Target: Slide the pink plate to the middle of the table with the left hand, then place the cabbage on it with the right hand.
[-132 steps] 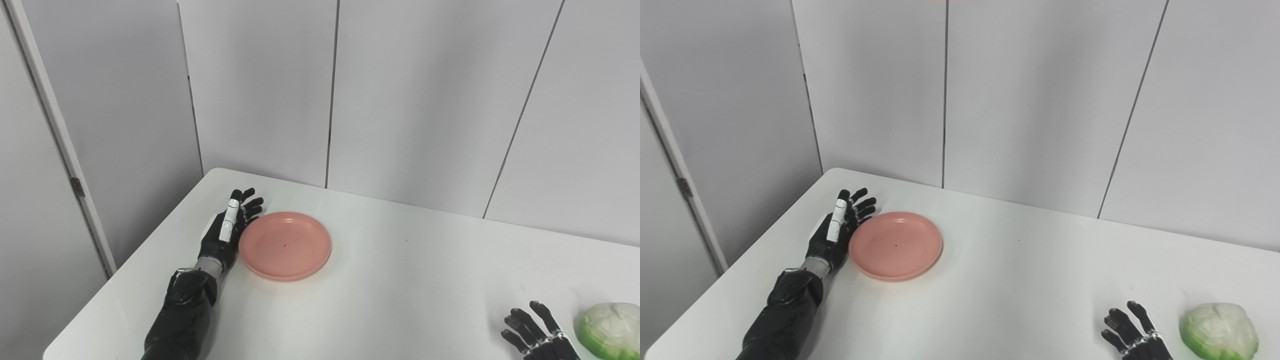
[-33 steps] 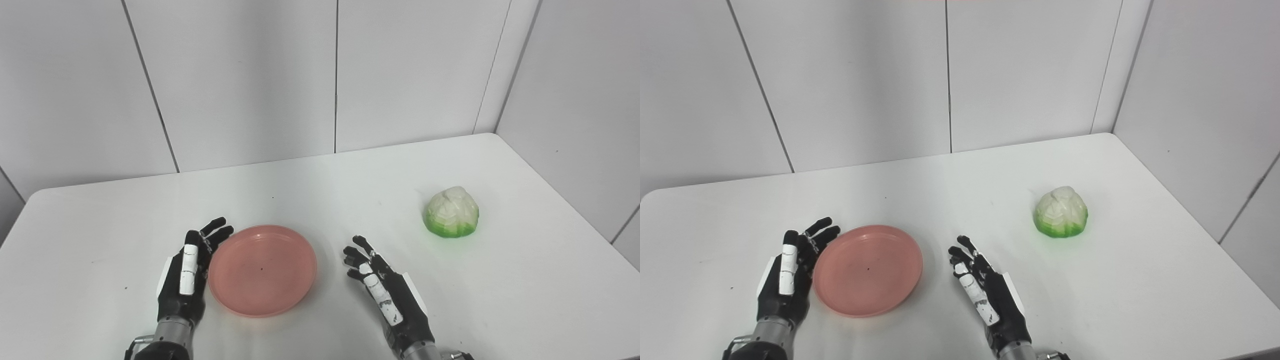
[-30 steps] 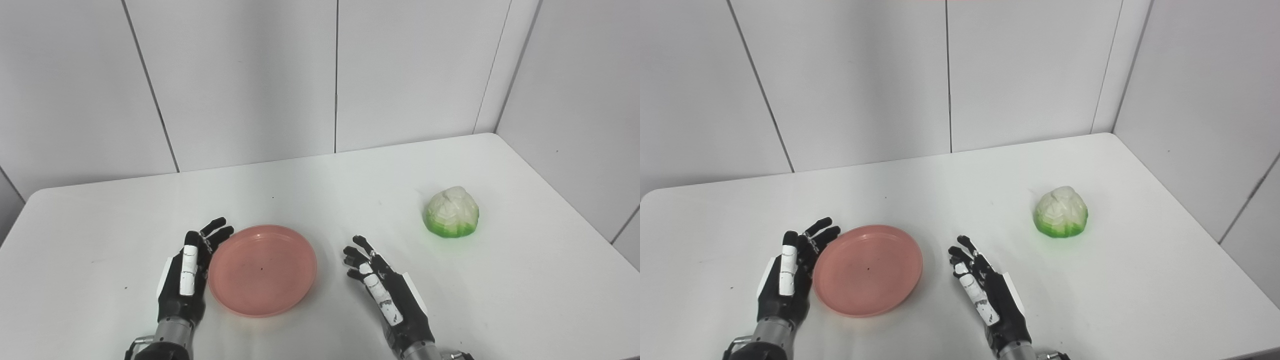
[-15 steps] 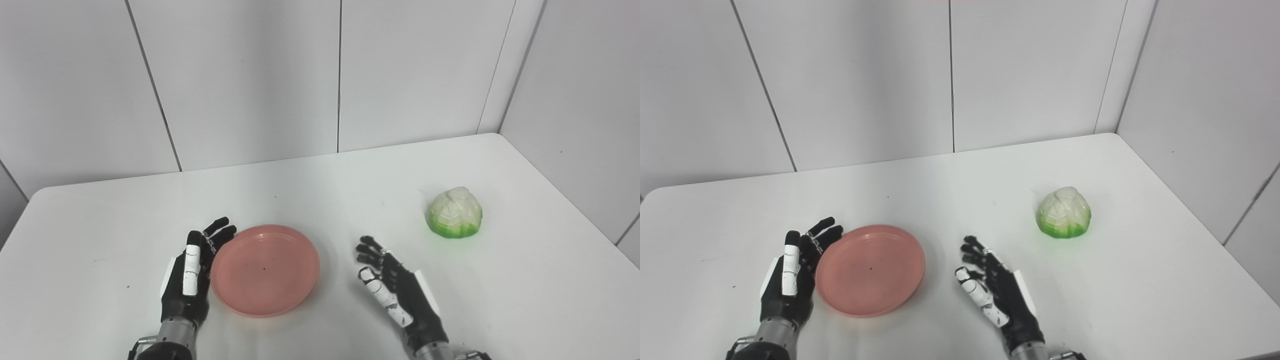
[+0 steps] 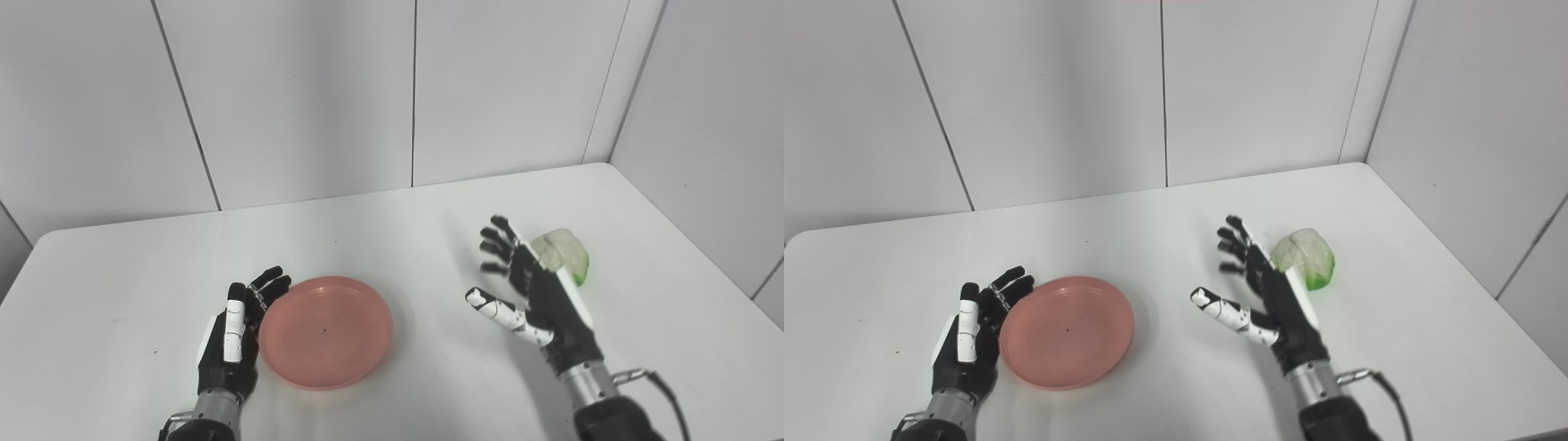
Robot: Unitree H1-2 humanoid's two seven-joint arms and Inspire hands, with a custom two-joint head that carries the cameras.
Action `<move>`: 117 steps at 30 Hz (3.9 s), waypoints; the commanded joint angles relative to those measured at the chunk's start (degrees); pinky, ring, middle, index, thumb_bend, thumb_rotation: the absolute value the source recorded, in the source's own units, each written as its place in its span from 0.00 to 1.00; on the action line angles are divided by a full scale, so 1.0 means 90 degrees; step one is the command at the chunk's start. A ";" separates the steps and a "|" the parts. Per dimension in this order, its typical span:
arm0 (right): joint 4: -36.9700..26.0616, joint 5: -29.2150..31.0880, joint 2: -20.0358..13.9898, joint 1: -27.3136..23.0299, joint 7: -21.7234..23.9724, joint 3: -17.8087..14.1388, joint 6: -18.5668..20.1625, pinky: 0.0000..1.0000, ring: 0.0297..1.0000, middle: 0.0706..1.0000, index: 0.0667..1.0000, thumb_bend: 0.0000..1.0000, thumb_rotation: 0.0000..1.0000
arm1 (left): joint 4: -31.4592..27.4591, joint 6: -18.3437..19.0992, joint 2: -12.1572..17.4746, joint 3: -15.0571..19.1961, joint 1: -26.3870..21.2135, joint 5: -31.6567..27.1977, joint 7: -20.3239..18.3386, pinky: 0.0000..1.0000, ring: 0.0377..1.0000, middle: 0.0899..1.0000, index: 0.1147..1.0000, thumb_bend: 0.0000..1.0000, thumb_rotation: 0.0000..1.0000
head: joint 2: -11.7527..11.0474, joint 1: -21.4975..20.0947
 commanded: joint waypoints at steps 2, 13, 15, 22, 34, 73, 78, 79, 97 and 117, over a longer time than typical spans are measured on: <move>-0.0371 -0.0167 -0.0621 -0.0487 0.0394 -0.0053 0.0396 0.80 0.88 0.91 0.94 1.00 0.50 | 0.0039 0.0051 0.0025 -0.0019 -0.0088 -0.0041 -0.0061 0.96 0.85 0.75 0.68 0.87 0.94 | -0.0009 0.0003; -0.0483 -0.1731 -0.2777 -0.1601 0.1816 0.0333 0.1281 0.75 0.91 0.94 0.92 1.00 0.52 | 0.0042 0.0067 -0.0002 0.0021 -0.0085 -0.0025 -0.0004 0.93 0.83 0.75 0.65 0.87 0.94 | -0.0036 0.0019; -0.0445 -0.2201 -0.3158 -0.1820 0.2080 0.0486 0.1272 0.73 0.90 0.93 0.89 1.00 0.53 | 0.0041 0.0062 -0.0016 0.0029 -0.0079 -0.0031 0.0002 0.93 0.82 0.74 0.65 0.87 0.93 | -0.0045 0.0034; -0.0021 -0.3055 -0.3916 -0.2510 0.2994 0.0786 0.1385 0.76 0.87 0.89 0.86 1.00 0.54 | 0.0074 -0.0004 -0.0007 0.0010 -0.0067 0.0002 -0.0019 0.94 0.83 0.74 0.65 0.86 0.95 | -0.0045 0.0055; 0.1466 -0.3337 -0.4325 -0.3271 0.3425 0.1085 0.0776 0.87 0.90 0.87 0.84 1.00 0.59 | 0.0030 0.0044 -0.0025 -0.0021 -0.0035 -0.0023 -0.0042 0.96 0.83 0.74 0.65 0.86 0.95 | -0.0073 0.0113; 0.3931 -0.3552 -0.3838 -0.4235 0.4029 0.2089 0.0761 0.75 0.94 0.96 0.86 1.00 0.33 | -0.0103 0.0073 -0.0081 0.0006 0.0019 -0.0068 -0.0012 0.96 0.82 0.73 0.65 0.86 0.93 | -0.0075 0.0310; 0.3960 -0.3515 -0.3856 -0.4296 0.4256 0.2145 0.0780 0.73 0.93 0.97 0.86 1.00 0.31 | -0.0118 0.0095 -0.0075 -0.0006 0.0020 -0.0065 -0.0022 0.95 0.82 0.74 0.66 0.86 0.93 | -0.0060 0.0327; 0.3949 -0.3546 -0.3862 -0.4314 0.4332 0.2177 0.0833 0.73 0.93 0.97 0.86 1.00 0.31 | -0.0122 0.0099 -0.0074 -0.0008 0.0019 -0.0063 -0.0021 0.95 0.82 0.74 0.66 0.86 0.93 | -0.0060 0.0327; 0.4144 -0.3216 -0.3832 -0.4335 0.4882 0.2248 0.1111 0.76 0.90 0.94 0.87 1.00 0.19 | -0.0109 0.0109 -0.0054 -0.0024 0.0021 -0.0066 -0.0056 0.95 0.82 0.74 0.66 0.87 0.93 | -0.0034 0.0351; 0.4409 -0.4009 -0.3853 -0.4400 0.5097 0.2812 0.1363 0.64 0.73 0.75 0.80 0.99 0.09 | -0.0162 0.0194 -0.0082 -0.0048 0.0031 -0.0080 -0.0054 0.96 0.83 0.74 0.66 0.87 0.93 | -0.0020 0.0376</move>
